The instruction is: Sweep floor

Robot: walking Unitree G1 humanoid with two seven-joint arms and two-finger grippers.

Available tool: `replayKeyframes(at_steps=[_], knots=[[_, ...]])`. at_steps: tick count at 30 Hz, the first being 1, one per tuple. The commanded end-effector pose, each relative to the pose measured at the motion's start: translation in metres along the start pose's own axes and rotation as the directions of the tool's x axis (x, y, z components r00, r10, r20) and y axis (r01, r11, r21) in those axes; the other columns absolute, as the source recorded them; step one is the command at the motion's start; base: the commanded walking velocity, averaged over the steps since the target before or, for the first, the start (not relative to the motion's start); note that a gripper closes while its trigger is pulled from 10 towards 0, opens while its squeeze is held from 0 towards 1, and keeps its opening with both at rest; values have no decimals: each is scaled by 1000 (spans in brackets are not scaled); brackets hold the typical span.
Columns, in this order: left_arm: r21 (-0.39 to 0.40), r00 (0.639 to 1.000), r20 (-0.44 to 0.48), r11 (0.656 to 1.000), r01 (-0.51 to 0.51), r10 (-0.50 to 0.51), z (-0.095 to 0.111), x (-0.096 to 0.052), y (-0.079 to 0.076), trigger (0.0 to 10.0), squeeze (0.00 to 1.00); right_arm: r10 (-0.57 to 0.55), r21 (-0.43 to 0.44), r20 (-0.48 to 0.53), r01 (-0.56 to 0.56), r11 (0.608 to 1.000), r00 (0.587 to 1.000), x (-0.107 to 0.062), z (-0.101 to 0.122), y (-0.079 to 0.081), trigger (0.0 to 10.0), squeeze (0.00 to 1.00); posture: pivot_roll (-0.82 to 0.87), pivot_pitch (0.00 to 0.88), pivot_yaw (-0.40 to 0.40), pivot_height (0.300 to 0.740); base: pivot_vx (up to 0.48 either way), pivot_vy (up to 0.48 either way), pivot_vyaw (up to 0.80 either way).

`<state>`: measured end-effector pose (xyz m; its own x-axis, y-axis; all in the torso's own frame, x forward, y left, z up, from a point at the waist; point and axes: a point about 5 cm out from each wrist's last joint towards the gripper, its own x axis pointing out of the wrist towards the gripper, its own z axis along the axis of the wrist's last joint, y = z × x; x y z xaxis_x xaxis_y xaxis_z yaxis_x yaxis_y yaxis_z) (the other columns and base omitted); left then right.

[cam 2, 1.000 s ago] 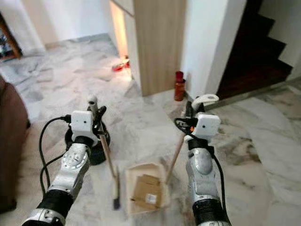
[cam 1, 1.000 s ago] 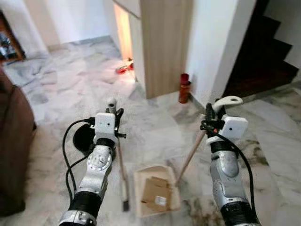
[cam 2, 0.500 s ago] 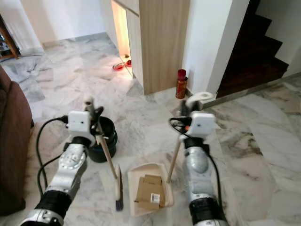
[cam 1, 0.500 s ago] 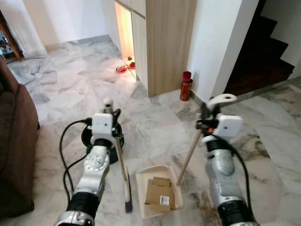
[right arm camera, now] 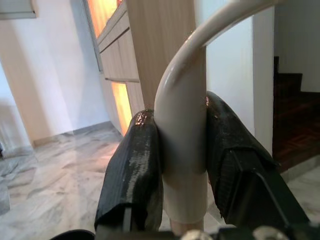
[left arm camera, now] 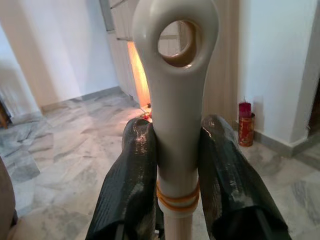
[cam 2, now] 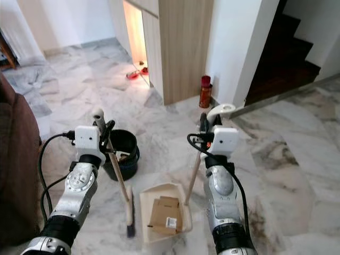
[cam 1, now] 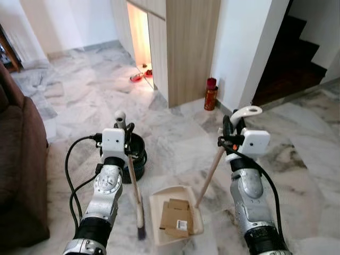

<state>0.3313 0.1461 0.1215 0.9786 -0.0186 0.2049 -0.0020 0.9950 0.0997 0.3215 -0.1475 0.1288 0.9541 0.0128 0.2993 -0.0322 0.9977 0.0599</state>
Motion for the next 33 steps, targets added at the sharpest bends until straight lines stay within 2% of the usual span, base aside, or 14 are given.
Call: replayKeyframes(at_steps=[1, 24, 30, 33], knots=[[10, 998, 64, 1000, 6, -6, 14, 6, -3, 10000, 0, -16, 20, 56, 14, 1000, 998, 5, 11, -1, 10000, 0, -72, 0, 60, 740, 0, 307, 0], [8, 998, 62, 1000, 6, -6, 14, 5, -3, 10000, 0, -5, 18, 58, 4, 1000, 998, 6, 12, 1, 10000, 0, -73, 0, 61, 740, 0, 318, 0], [9, 998, 61, 1000, 5, -6, 14, 5, -4, 10000, 0, 11, 18, 54, -12, 1000, 998, 5, 12, 4, 10000, 0, -74, 0, 60, 740, 0, 329, 800], [9, 998, 61, 1000, 4, -5, 14, 5, -3, 10000, 0, 10, 25, 52, -11, 1000, 999, 5, 12, 4, 10000, 0, -72, 0, 59, 740, 0, 325, 0]])
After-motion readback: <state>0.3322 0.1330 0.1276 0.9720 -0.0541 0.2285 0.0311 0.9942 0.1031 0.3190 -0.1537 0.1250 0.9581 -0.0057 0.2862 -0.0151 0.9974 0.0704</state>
